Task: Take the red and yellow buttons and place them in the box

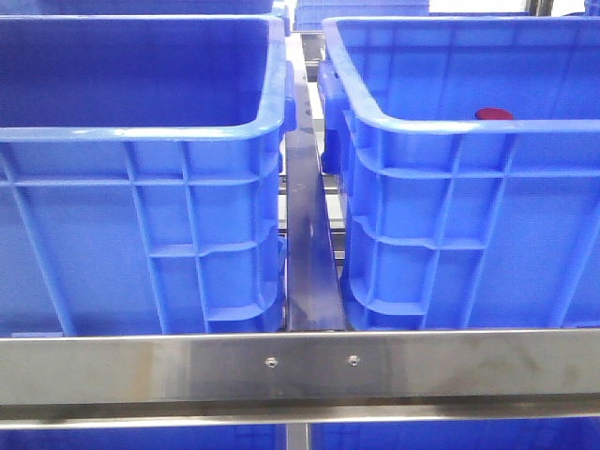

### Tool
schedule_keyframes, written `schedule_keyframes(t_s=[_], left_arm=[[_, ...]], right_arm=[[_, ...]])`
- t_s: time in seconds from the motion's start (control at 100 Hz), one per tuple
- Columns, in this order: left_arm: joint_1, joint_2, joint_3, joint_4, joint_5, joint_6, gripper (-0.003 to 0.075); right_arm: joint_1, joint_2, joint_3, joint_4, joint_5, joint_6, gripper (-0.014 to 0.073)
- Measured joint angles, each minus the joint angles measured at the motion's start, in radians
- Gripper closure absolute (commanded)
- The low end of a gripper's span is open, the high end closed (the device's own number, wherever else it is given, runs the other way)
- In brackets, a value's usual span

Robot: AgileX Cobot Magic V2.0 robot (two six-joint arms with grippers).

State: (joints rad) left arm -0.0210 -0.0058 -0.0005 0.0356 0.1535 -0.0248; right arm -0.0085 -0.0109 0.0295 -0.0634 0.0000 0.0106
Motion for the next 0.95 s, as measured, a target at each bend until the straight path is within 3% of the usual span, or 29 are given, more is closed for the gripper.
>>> schedule_keyframes(t_s=[0.95], left_arm=[[0.0,0.0,0.0,0.0,0.0,0.0,0.074]], right_arm=[[0.0,0.0,0.0,0.019,0.0,0.059,0.0664]])
